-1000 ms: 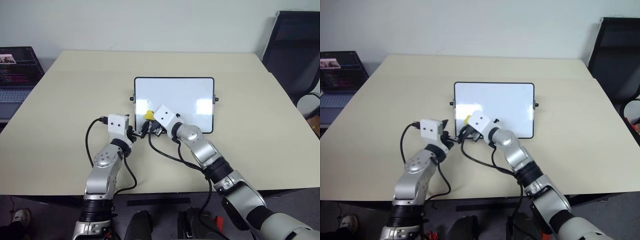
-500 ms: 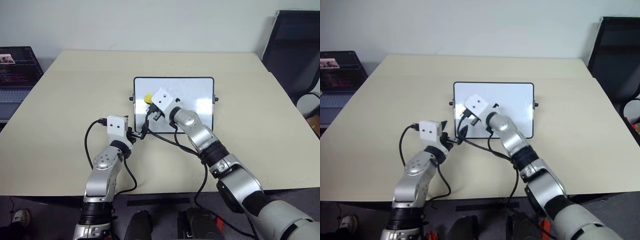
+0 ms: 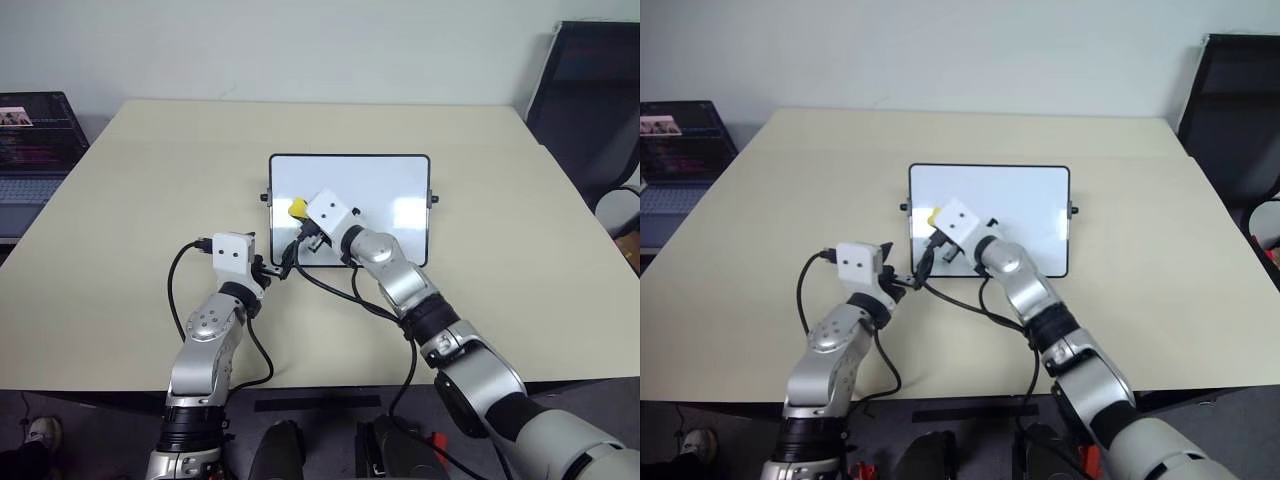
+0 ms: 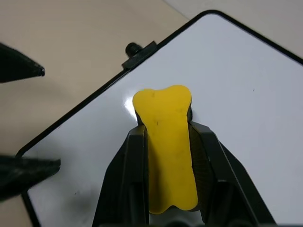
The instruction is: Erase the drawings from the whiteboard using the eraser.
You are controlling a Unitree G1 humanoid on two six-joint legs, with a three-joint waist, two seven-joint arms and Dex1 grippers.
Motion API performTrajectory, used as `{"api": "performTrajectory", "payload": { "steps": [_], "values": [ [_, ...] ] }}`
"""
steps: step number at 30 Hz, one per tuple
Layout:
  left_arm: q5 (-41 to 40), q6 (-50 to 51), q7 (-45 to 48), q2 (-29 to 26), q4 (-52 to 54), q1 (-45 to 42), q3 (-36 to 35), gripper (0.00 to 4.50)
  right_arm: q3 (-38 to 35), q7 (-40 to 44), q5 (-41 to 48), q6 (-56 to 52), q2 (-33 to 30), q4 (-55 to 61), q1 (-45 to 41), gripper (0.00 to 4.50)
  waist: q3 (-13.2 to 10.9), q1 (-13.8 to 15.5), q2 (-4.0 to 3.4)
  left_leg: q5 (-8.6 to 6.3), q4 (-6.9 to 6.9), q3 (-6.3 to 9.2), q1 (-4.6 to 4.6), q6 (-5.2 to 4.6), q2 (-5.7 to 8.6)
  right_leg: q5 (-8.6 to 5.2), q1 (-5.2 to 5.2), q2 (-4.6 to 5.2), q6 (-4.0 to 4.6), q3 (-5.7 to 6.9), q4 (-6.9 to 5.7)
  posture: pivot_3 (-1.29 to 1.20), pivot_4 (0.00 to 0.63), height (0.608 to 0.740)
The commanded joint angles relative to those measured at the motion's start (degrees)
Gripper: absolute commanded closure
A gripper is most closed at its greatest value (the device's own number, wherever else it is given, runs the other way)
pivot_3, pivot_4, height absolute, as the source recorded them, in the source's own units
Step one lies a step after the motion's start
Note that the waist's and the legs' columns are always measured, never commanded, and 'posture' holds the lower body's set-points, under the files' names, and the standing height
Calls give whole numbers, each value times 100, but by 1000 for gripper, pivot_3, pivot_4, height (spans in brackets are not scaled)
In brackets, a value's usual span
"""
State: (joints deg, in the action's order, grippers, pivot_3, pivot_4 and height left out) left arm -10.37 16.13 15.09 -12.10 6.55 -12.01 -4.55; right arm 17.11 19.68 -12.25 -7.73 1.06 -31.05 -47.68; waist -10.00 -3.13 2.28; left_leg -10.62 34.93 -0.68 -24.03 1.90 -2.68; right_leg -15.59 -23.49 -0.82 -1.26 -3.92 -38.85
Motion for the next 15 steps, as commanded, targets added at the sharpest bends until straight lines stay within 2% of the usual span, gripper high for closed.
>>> {"api": "performTrajectory", "payload": {
  "steps": [1, 6, 11, 15],
  "values": [
    [-64, -28, 96, -13, 156, -141, 52, 0, -124, 24, 43, -281, -199, 735, 385, 3619, 0, 18, 0, 0, 1, 1, 0, 0, 0, 0, 1, 0, 0, 0, 0, 0, 150, 740],
    [-67, -22, 197, -18, 74, -216, 87, 0, -542, -31, 453, -347, -327, 1810, 1066, 3619, 0, 36, 0, 1, 4, 1, 1, 0, 2, 0, 2, 0, -1, 1, 0, 0, 150, 740],
    [-134, 27, 362, -75, 179, -111, 68, 0, -1050, 50, 978, -693, -587, 3265, 2114, 3619, 0, 35, 0, 0, 0, -1, -2, 1, 3, -1, 1, -1, -2, -1, 7, 0, 150, 740],
    [-212, 75, 435, -128, 307, 28, 9, 0, -1315, 109, 1275, -1057, -822, 4010, 2842, 3619, 0, 24, 0, 0, -1, -2, -2, 1, 3, -1, 1, -2, -2, -1, 10, 0, 150, 740]
  ]
}}
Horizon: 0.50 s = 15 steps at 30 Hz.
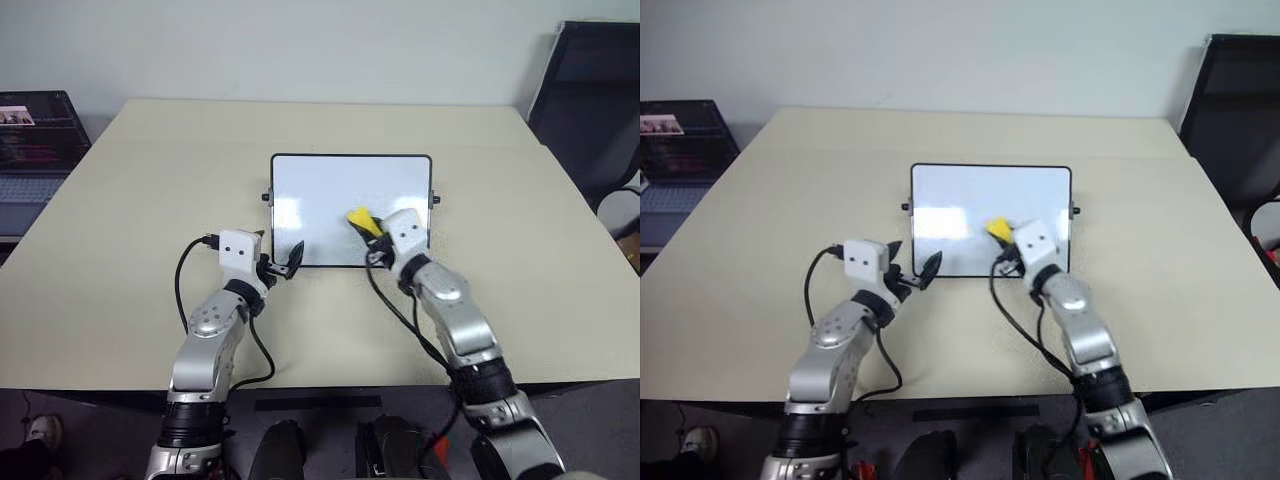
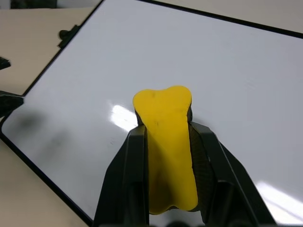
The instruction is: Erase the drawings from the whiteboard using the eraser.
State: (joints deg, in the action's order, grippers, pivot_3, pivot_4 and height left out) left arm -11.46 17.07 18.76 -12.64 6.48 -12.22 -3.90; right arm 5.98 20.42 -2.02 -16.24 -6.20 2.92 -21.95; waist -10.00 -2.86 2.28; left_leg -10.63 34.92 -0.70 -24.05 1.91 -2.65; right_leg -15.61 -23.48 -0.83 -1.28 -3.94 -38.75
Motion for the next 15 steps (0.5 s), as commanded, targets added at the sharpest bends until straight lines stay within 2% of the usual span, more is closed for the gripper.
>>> {"api": "performTrajectory", "payload": {
  "steps": [1, 6, 12, 15],
  "values": [
    [-111, -8, 76, -85, 337, 74, -64, 0, -245, 10, 285, -285, -139, 720, 402, 3619, 0, -7, 0, 0, 0, 0, 1, 0, 0, 0, 0, 0, 0, 0, -1, 0, 150, 740],
    [-122, 29, 89, -98, 383, 110, -54, 0, -325, -166, 311, -425, -198, 959, 635, 3619, -1, -23, 1, 1, 3, -3, 13, -1, -1, 0, 1, -3, 2, 0, -10, 0, 150, 740],
    [-149, 73, 144, -153, 394, 62, -18, 0, -300, -298, 331, -378, -206, 893, 489, 3619, -1, -22, 1, 1, 2, -10, 12, -1, 1, -1, 1, -6, 1, -1, -5, 0, 150, 740],
    [-138, 58, 359, -322, 425, 16, 54, 0, -419, -325, 363, -398, -322, 1019, 542, 3619, -1, -16, 1, 1, 1, -11, 9, -1, 1, -1, 1, -5, 1, -1, 0, 0, 150, 740]
  ]
}}
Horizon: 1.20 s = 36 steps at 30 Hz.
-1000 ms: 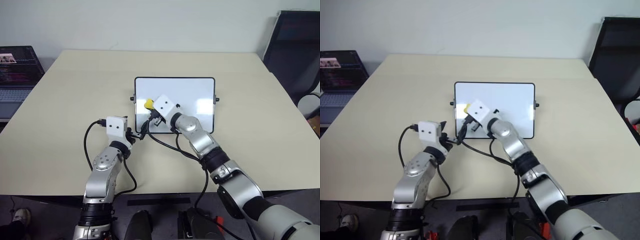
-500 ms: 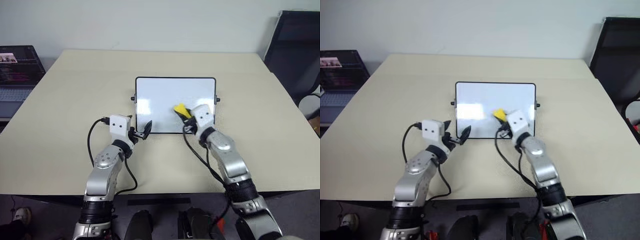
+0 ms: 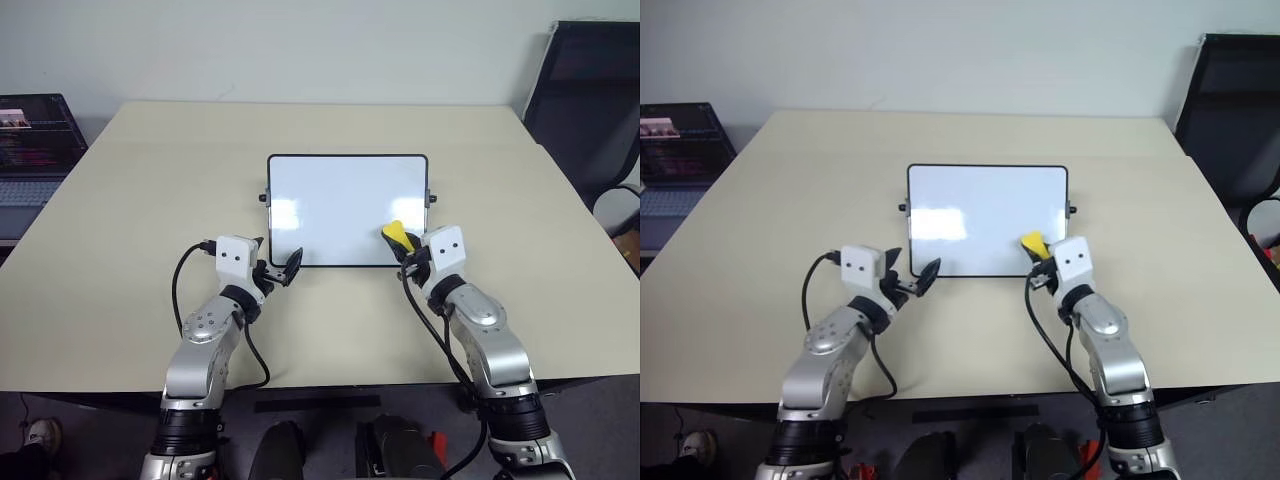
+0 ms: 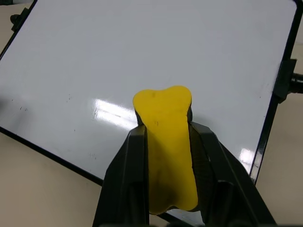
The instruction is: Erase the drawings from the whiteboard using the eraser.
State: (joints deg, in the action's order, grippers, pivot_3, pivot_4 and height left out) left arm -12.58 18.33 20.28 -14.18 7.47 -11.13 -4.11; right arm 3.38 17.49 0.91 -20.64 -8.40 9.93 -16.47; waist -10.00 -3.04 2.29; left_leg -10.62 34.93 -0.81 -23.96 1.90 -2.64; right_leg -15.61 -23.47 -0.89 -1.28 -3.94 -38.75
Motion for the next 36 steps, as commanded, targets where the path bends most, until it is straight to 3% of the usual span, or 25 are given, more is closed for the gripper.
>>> {"api": "performTrajectory", "payload": {
  "steps": [1, 9, 17, 27, 36],
  "values": [
    [-116, -18, 334, -213, 345, -146, 85, 0, -248, -52, 88, 12, -176, 400, 20, 3619, 0, 5, 0, 0, 0, 1, 0, 0, 0, 0, 0, 0, 0, 0, 2, 0, 150, 740],
    [-1017, 343, 2393, -775, 336, -793, 739, 0, -1241, -477, 167, -913, -677, 1343, 582, 3619, -1, 105, 2, 0, 0, 1, -4, 0, 4, 0, 0, 2, -1, 3, 5, 0, 150, 740],
    [-632, -520, 4185, -1029, -749, -1544, 1710, 0, -1847, -814, 344, -2525, -833, 1378, 758, 3619, -3, 67, -1, 0, 0, -8, 7, -1, 2, -1, -1, -2, 2, 0, -3, 0, 150, 740],
    [-103, -1735, 4831, -704, -1871, -2039, 2120, 0, -1874, -777, 519, -2870, -1007, 902, 366, 3619, -3, 50, -1, 0, 0, -10, -3, -2, 4, -2, -2, -3, 0, 1, 5, 0, 150, 740],
    [137, -2086, 5000, -675, -2115, -2070, 2187, 0, -1905, -799, 576, -2913, -1063, 748, 289, 3619, -3, 43, -1, 0, 0, -8, -3, -2, 3, -1, -3, -3, -1, 1, 2, 0, 150, 740]
  ]
}}
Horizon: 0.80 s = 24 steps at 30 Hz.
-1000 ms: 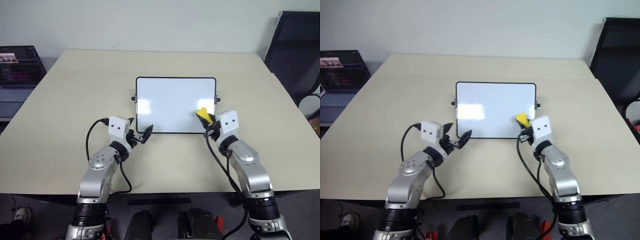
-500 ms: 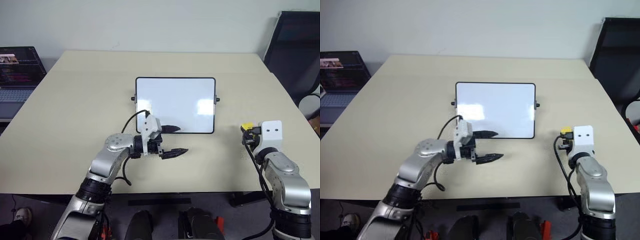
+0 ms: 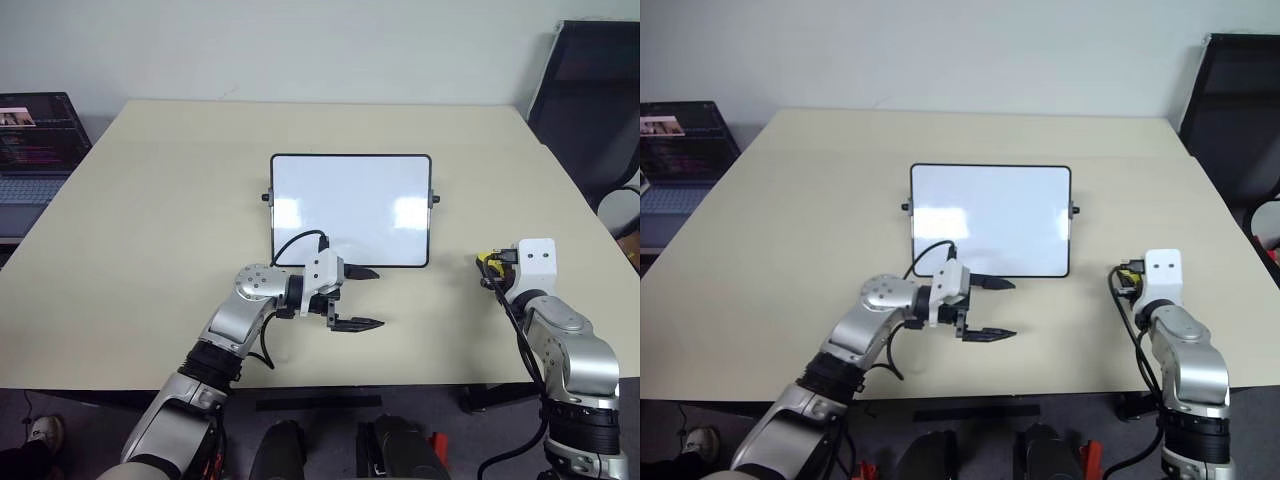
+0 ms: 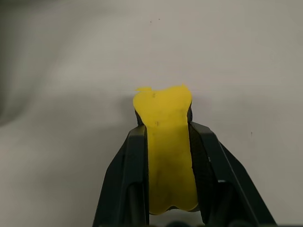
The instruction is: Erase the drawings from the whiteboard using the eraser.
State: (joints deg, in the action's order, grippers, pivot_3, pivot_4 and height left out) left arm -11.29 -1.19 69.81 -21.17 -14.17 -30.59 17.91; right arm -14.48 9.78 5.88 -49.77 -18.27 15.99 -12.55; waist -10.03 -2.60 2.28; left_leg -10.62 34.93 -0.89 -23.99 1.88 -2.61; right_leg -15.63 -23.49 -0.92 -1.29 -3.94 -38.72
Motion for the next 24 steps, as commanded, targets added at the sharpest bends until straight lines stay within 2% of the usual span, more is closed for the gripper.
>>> {"api": "performTrajectory", "payload": {
  "steps": [1, 16, 20, 24],
  "values": [
    [9, -137, 22, 41, 48, -129, -35, 0, -122, -29, 83, -2, -73, 140, -95, 3619, 0, 0, 0, 0, 0, 0, 0, 0, 0, 0, 0, 0, 0, 0, 0, 0, 150, 740],
    [90, -186, -108, 4, -153, -287, -170, 0, -125, -64, 87, -22, -50, 104, -119, 3619, 0, -6, 0, 0, 0, 1, 0, 0, 0, 0, 0, 0, -1, 2, -2, 0, 150, 740],
    [86, -155, -122, 14, -121, -300, -166, 0, -136, -93, 113, -51, -13, 97, -134, 2372, 0, -7, 0, 0, 1, 1, 0, 0, 0, 0, 0, 0, -1, 2, -2, 0, 150, 740],
    [78, -142, -113, -7, -108, -298, -175, 0, -125, -133, 142, -53, -13, 118, -128, 923, 0, -8, 0, 0, 1, 1, 0, 0, 0, 0, 0, 0, -1, 2, -3, 0, 150, 740]
  ]
}}
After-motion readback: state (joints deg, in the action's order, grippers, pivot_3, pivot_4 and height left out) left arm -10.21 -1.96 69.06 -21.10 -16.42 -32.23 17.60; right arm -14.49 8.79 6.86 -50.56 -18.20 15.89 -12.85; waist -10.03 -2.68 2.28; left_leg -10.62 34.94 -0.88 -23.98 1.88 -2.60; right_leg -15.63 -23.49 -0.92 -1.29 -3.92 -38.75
